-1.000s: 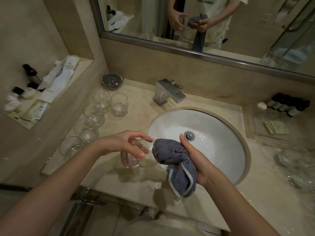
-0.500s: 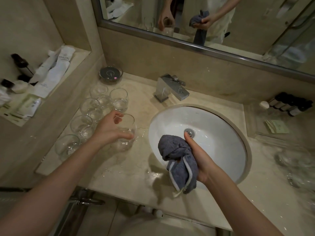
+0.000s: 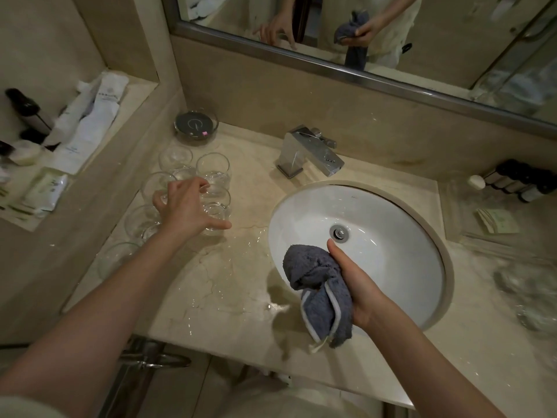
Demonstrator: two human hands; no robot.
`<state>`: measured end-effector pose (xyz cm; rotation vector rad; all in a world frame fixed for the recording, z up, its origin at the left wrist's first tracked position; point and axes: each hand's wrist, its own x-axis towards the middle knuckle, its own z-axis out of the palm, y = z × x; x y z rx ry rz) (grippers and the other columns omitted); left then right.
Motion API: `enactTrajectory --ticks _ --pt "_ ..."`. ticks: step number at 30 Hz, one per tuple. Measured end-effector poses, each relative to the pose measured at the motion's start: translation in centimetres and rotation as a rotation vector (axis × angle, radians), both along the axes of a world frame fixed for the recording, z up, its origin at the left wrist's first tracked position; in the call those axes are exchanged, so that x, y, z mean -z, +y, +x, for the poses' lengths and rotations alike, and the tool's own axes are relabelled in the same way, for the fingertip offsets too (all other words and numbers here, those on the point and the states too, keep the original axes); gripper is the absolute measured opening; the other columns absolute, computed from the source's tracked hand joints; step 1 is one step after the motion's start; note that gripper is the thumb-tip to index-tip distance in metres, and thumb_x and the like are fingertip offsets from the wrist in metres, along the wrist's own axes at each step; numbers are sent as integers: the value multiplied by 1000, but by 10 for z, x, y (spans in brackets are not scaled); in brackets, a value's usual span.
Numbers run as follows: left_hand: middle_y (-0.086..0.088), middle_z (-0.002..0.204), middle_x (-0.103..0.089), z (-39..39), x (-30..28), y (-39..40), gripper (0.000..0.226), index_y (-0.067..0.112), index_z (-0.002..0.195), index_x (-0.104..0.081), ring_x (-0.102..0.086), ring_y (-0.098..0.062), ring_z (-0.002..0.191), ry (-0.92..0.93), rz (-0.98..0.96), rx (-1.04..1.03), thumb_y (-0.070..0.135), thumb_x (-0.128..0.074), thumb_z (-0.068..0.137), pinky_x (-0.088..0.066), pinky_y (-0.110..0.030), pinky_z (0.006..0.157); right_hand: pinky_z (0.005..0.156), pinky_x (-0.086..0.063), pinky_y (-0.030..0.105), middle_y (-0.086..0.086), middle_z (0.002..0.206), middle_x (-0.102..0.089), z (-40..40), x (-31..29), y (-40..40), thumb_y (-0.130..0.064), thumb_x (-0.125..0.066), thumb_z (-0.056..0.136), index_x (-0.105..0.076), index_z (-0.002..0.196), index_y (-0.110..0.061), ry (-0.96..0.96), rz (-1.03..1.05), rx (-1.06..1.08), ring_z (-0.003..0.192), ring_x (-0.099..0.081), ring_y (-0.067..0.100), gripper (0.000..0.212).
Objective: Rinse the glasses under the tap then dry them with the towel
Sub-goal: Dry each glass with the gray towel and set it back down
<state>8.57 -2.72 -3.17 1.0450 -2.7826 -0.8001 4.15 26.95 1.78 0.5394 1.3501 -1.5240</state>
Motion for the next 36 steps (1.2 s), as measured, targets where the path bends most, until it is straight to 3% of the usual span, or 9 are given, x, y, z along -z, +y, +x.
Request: enactTrajectory --ticks 6,12,27,30,33,36 --pt "6 135 -50 -6 -2 -8 98 27 128 -49 -25 -19 139 -66 -4 -29 54 -91 45 -11 -49 112 87 -52 37 17 103 -72 0 3 -7 -61 -54 85 -79 94 -6 2 37 -17 89 -69 27 61" --pt "0 141 -42 -11 4 -12 102 26 132 -49 -27 -25 135 -85 -52 -32 58 -90 44 -26 -43 102 88 -52 39 17 100 -73 -2 8 -4 -57 -53 88 -80 87 -6 11 20 -3 87 -68 29 58" --pt "-4 148 -30 -12 8 -15 107 19 141 -42 -19 -28 139 -90 -65 -32 47 -92 51 -26 -46 108 94 -49 42 18 102 -71 -2 11 -2 -58 -54 87 -77 96 -4 16 16 -44 89 -67 30 59" --pt "-6 151 -28 -10 2 -7 112 20 145 -38 -19 -28 140 -47 -81 -17 48 -92 50 -22 -47 111 89 -51 39 17 100 -72 -2 14 1 -58 -53 88 -78 92 -6 21 1 -35 86 -69 28 58" --pt "-9 145 -39 -10 -6 12 103 17 139 -48 -26 -31 136 128 -100 95 43 -93 50 -21 -40 111 82 -52 38 16 98 -73 0 16 10 -57 -51 90 -79 90 -6 14 -19 3 82 -70 26 58" --pt "-10 136 -47 -20 -15 43 86 13 131 -55 -29 -28 132 165 56 258 34 -92 57 -20 -22 102 87 -51 38 16 101 -73 3 15 22 -56 -50 90 -75 102 -4 1 -37 64 87 -70 27 59"
